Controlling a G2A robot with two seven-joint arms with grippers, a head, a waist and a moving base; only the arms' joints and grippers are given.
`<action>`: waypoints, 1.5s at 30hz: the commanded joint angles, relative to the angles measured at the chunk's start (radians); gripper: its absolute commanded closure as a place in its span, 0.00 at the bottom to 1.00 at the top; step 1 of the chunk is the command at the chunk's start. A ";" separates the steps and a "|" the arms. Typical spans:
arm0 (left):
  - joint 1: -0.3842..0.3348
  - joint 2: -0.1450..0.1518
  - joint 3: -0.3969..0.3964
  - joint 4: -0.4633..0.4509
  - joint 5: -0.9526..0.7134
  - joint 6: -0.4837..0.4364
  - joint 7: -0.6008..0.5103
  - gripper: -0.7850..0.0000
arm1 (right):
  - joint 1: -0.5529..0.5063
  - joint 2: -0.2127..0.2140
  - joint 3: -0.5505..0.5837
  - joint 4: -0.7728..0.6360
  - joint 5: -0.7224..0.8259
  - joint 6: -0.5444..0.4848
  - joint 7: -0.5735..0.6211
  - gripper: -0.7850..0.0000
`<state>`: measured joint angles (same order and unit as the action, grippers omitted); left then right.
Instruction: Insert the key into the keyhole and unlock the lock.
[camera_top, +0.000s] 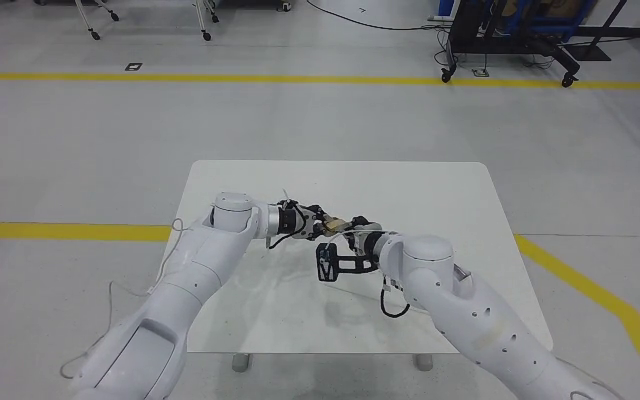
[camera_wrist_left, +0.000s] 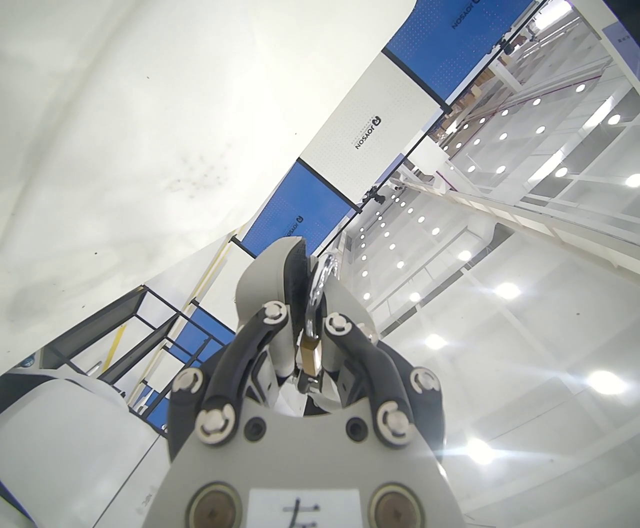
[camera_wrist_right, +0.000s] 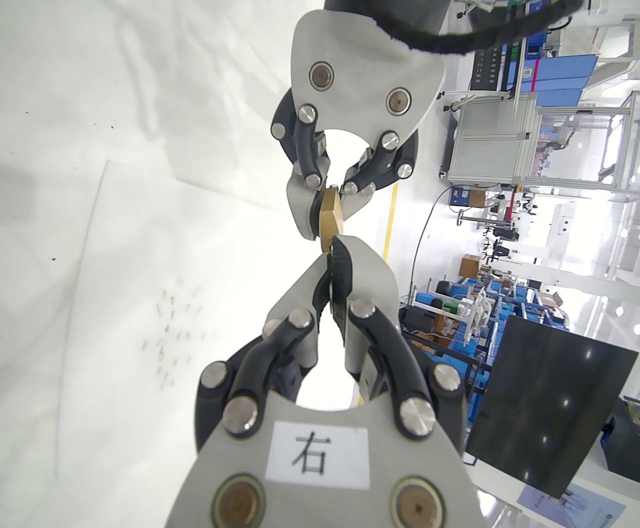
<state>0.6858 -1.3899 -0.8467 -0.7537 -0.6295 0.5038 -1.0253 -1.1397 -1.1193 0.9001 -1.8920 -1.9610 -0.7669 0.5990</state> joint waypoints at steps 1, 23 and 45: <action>0.000 0.000 0.000 0.001 0.001 0.001 -0.002 1.00 | 0.003 -0.003 -0.002 0.003 0.005 -0.001 0.007 1.00; 0.000 -0.002 0.000 -0.001 0.015 -0.013 -0.008 1.00 | 0.004 -0.017 0.016 0.004 0.028 -0.008 0.011 0.77; 0.004 0.001 -0.014 -0.005 0.020 -0.019 0.002 1.00 | -0.031 -0.016 0.049 -0.028 0.015 -0.025 -0.012 0.73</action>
<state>0.6897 -1.3887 -0.8607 -0.7584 -0.6102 0.4849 -1.0233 -1.1699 -1.1352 0.9487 -1.9213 -1.9465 -0.7932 0.5886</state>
